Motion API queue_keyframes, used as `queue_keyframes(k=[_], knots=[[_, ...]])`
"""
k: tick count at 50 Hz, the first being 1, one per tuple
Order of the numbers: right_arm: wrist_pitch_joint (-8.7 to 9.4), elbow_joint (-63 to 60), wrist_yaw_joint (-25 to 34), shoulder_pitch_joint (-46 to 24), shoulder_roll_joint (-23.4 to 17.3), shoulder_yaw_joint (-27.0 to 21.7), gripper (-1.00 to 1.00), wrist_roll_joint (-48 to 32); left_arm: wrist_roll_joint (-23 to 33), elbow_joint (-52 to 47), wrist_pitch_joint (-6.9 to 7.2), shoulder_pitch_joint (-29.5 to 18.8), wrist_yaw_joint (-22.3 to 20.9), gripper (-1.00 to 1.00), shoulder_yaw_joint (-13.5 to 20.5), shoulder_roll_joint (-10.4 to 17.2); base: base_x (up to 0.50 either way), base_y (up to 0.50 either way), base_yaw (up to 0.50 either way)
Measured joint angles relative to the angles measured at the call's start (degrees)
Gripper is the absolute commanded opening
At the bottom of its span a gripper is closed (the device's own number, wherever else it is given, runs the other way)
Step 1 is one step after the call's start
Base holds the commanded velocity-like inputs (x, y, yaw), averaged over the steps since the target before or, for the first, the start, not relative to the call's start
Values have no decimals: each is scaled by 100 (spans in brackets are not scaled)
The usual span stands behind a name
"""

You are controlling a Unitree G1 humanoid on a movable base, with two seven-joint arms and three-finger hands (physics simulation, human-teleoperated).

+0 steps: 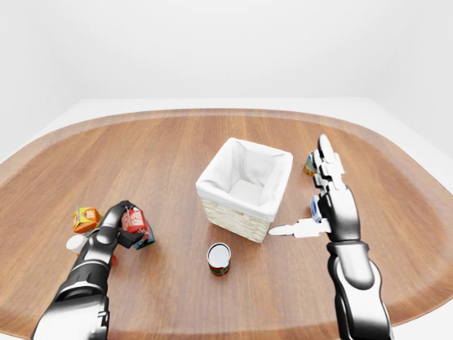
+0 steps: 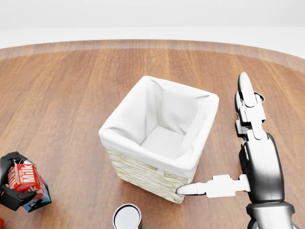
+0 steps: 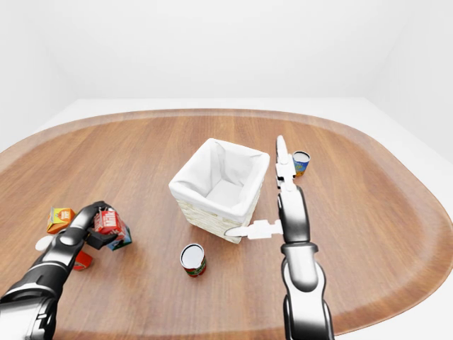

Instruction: Pick the milk and place it in the basket.

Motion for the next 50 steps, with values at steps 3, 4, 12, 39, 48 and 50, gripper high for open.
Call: queue_keyframes(k=[3,4,12,39,48,50], knots=[[0,10,-3,1,1,6,100,-6,8,-82,0,4,-39,-100,1,12,0,0,0],[0,12,-4,0,1,8,100,-7,19,-108,0,4,-48,-100,3,16,0,0,0],[0,27,-6,1,-1,7,100,-9,93,-366,0,13,-153,-100,30,28,0,0,0],[0,92,-19,-9,1,21,100,-14,112,-1657,-1,167,-722,-100,250,10,0,0,0],[0,83,-17,-9,1,27,100,-16,62,-2299,-1,144,-955,-100,368,-31,0,0,0],[0,71,-14,-10,0,24,100,-15,61,-2433,-1,151,-999,-100,391,-34,0,0,0]])
